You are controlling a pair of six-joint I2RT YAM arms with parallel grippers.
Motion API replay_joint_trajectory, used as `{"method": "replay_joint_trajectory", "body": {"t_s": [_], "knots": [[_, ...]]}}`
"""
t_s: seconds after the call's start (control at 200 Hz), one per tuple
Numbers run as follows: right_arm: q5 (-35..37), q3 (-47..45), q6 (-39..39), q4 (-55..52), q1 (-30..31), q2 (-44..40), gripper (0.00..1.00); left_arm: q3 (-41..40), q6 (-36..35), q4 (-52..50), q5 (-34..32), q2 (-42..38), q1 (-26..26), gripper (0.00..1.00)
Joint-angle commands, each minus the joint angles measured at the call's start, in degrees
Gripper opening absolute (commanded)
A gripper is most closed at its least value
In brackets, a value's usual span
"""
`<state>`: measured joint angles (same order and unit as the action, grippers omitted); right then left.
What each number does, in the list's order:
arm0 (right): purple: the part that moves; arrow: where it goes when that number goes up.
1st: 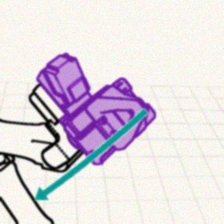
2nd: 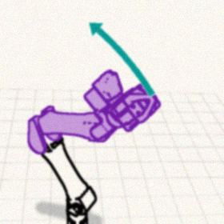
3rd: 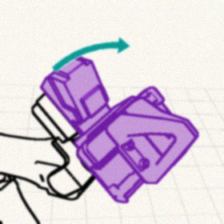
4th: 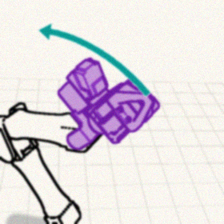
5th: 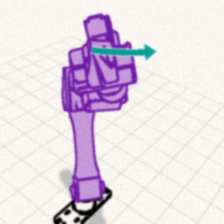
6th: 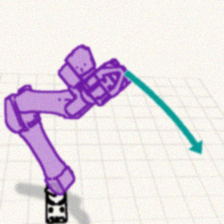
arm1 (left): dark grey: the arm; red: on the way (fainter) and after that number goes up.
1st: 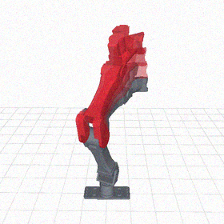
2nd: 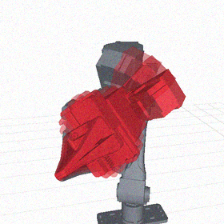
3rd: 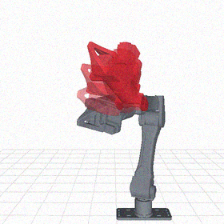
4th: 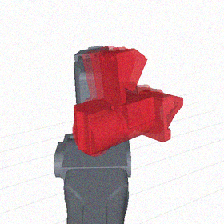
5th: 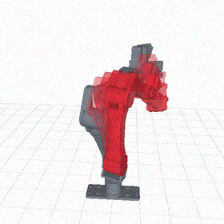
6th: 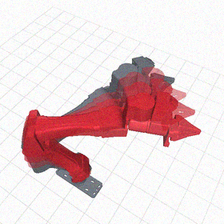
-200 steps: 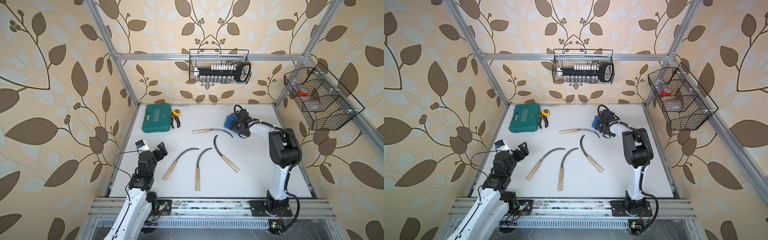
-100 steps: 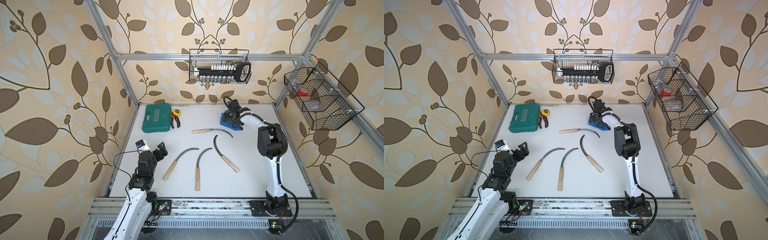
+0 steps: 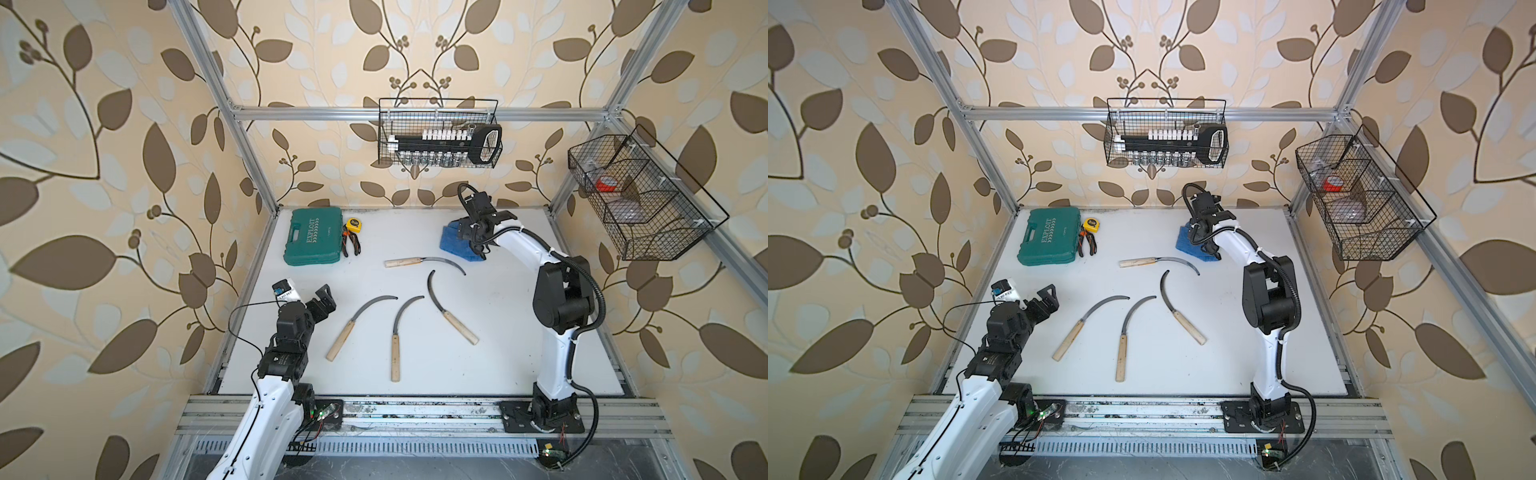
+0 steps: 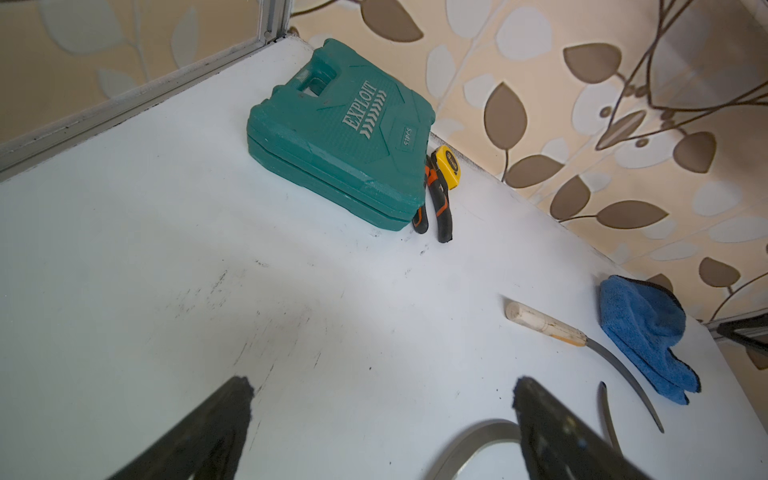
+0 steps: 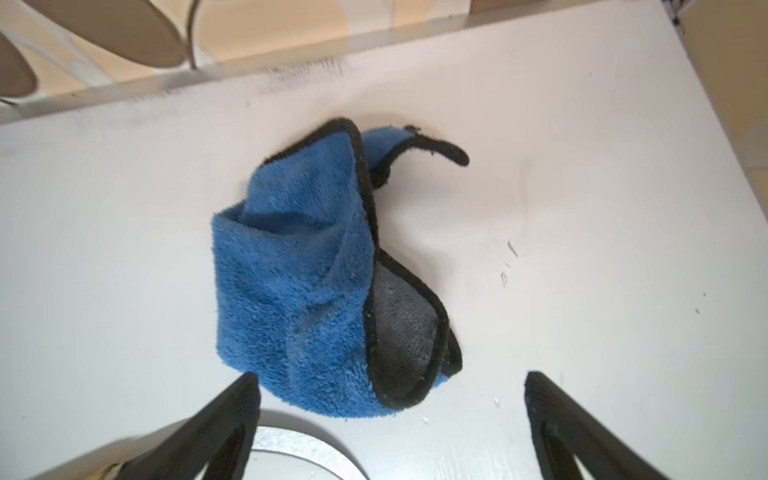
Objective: Wipe small sickles with rags
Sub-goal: Move the rag to the center of the board, then pick up the rag from the center of the board.
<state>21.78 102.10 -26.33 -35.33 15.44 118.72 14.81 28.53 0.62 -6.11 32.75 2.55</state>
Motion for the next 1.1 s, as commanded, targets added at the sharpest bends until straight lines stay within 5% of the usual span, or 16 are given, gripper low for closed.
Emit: {"method": "replay_joint_trajectory", "body": {"t_s": [0.0,0.255,0.395,0.53,0.75,0.95,1.03,1.095], "knots": [[-1.02,6.47,1.75,-2.7,1.69,6.49,0.99,1.1,-0.33,2.01,0.42,-0.06,-0.26,0.99],[-5.35,22.54,3.68,-9.54,2.03,22.78,0.99,1.17,-0.32,2.28,0.58,0.29,-0.22,0.99],[2.16,25.62,2.65,-14.01,1.9,27.78,0.99,1.19,-0.42,2.37,0.74,0.47,-0.26,0.99],[4.2,19.99,1.56,-12.62,0.99,26.62,0.99,1.19,-0.49,2.45,0.89,0.48,-0.22,0.99],[-8.71,1.4,-1.01,-0.27,-3.16,17.09,0.99,1.19,-0.5,2.45,1.09,0.56,-0.24,0.99],[-15.79,-2.08,-1.71,0.65,-5.86,16.27,0.99,1.19,-0.55,2.54,1.23,0.56,-0.22,0.99],[-16.08,-1.86,-1.78,-0.28,-5.61,16.46,0.84,1.1,-0.44,2.62,1.12,0.6,-0.26,0.99],[-17.6,-2.3,-1.63,-0.11,-5.69,16.13,0.57,1.1,-0.42,2.63,1.12,0.71,-0.26,0.99]]}}
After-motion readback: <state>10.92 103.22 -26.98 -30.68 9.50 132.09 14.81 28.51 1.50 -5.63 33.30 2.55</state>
